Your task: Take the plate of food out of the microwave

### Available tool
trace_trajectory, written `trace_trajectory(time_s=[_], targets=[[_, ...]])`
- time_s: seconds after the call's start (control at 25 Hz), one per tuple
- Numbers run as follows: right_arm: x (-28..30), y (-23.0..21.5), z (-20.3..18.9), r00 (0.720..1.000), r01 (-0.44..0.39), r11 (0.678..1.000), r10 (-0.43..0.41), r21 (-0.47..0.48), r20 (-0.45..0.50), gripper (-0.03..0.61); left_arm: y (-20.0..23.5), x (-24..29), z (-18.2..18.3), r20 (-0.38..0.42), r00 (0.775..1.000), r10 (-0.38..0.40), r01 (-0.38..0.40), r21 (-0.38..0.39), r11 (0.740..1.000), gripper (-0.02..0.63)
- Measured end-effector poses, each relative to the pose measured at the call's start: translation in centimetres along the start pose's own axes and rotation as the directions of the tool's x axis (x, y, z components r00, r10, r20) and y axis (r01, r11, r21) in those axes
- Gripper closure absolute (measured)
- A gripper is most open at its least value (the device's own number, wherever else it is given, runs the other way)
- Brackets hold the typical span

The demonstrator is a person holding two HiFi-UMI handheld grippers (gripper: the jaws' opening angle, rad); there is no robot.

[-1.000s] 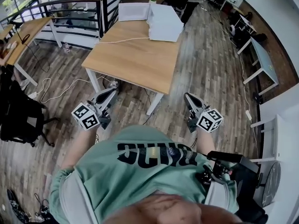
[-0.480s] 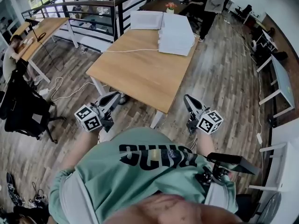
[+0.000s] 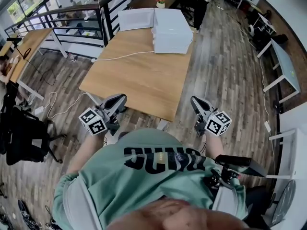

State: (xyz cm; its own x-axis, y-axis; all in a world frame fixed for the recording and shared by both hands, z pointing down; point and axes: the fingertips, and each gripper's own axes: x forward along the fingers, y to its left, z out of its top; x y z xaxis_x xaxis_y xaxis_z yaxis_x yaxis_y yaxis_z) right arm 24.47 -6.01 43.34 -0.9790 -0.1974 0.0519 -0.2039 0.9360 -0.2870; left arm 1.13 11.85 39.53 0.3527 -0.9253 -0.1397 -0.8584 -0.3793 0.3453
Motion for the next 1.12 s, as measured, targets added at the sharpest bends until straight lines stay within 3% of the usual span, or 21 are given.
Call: trace_trajectory(time_s=[0.2,0.44,0.64,0.88,1.12], targets=[[4.9,0.3,1.3,0.992,0.124,0.992,-0.124,-0.013,0.021,0.572,7.8,0.9,2.1,-0.002,0.994,-0.107,0.106,-0.035,0.994,0.600],[12.4,1.9,2.7,0.976,0.217,0.976,-0.216,-0.027,0.026,0.572,16.6,0.2,6.3,-0.019,0.981,-0.191,0.190,-0.048,0.981,0.600],[16.2,2.5,2.8,0.963,0.271,0.961,-0.271,-0.051,0.003,0.572,22.5,1.2,6.9,-0.039,0.969,-0.243,0.239,-0.089,0.967,0.600],[15.7,-0.3,3.0,0.933,0.360,0.933,-0.360,-0.018,-0.009,0.572,24.5,5.7,5.8,-0.060,0.948,-0.312,0.301,-0.144,0.943,0.600],[15.3,-6.7,3.5,0.944,0.330,0.944,-0.330,0.025,0.017,0.572,23.9,12.3,4.5,-0.113,0.943,-0.313,0.296,-0.144,0.944,0.600]])
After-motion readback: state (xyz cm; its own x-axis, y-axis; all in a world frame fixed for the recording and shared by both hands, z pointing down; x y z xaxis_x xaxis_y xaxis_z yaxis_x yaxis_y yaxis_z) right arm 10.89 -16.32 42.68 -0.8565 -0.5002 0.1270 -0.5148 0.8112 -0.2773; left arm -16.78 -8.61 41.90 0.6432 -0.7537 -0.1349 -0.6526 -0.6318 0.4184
